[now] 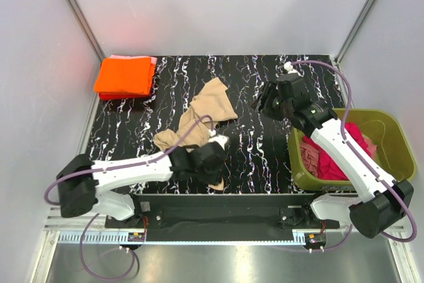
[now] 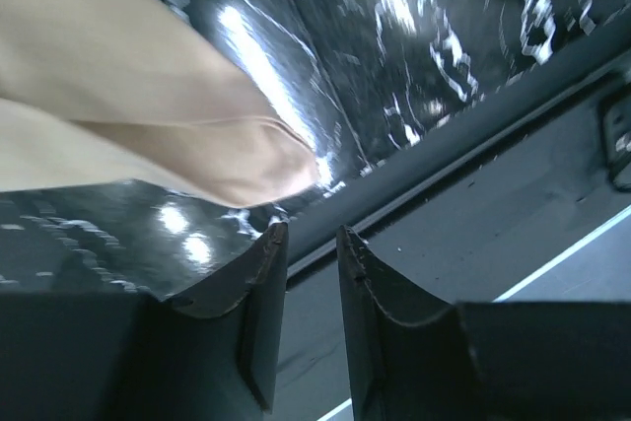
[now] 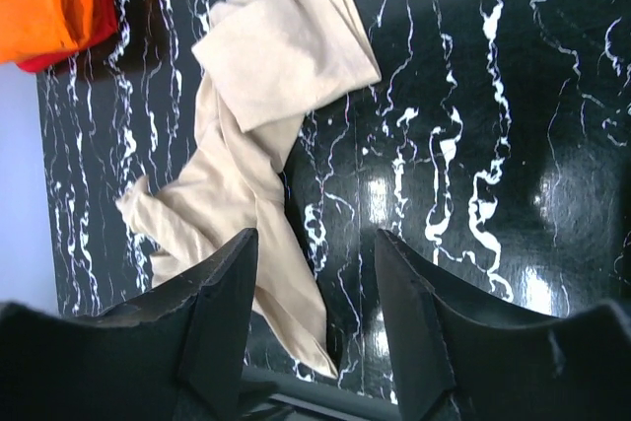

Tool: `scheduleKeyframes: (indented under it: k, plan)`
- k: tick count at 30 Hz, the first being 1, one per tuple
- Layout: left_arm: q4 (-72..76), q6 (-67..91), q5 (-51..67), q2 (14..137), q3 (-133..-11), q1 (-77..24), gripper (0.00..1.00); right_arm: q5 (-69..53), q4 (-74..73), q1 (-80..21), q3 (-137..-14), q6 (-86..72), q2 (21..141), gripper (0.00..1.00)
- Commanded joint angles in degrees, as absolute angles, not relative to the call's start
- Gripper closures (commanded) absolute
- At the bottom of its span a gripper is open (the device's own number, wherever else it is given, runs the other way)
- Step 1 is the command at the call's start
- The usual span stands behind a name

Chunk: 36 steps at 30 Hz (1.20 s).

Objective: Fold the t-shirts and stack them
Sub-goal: Flatten the tshirt out

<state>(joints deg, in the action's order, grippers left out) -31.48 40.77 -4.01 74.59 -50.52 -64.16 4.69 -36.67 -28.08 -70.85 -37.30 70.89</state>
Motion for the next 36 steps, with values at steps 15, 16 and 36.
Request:
scheduleKeyframes:
  k: [15, 16, 36]
  plan:
    - [-26.45, 54.93, -7.91, 90.97, -55.37, -71.89, 0.66, 2.81, -37.79, -27.86, -66.62, -34.98, 65.22, 0.41]
    - [-26.72, 54.84, -8.69, 90.97, -55.46, -71.89, 0.66, 2.90, -37.71, -27.86, -66.53, -34.89, 64.95, 0.41]
    - [-29.71, 51.77, -12.22, 97.03, -57.39, -71.89, 0.64, 2.64, -37.36, -27.95, -66.27, -34.98, 64.25, 0.41]
